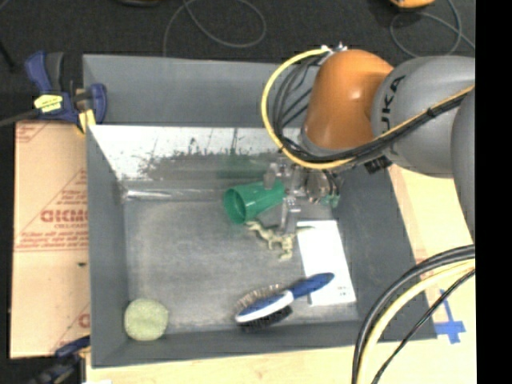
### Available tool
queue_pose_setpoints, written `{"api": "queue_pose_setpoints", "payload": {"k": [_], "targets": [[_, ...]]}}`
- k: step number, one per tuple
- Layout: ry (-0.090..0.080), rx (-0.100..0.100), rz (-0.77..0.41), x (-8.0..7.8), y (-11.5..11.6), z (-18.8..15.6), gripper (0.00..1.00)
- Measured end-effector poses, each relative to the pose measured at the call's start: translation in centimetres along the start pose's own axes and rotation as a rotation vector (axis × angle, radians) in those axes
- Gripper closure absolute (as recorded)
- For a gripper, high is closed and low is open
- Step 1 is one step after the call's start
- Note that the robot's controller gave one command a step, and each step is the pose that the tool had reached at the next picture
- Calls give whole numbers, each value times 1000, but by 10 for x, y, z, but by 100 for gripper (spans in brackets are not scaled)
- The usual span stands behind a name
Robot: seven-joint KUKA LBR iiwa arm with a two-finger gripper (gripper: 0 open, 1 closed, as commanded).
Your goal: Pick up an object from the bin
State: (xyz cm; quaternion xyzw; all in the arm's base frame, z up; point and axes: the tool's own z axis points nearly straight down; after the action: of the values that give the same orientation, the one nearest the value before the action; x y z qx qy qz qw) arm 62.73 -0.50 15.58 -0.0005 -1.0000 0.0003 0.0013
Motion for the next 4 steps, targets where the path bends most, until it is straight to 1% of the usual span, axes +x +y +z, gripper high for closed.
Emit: {"api": "queue_pose_setpoints", "payload": {"k": [1, 2, 3, 4], "targets": [[-7, 0, 0, -1, 0, -5, 0], [-23, -2, 71, 2, -31, 65, 0], [-25, 3, 93, 1, -30, 56, 0], [-4, -1, 229, 45, -37, 55, 0]]}}
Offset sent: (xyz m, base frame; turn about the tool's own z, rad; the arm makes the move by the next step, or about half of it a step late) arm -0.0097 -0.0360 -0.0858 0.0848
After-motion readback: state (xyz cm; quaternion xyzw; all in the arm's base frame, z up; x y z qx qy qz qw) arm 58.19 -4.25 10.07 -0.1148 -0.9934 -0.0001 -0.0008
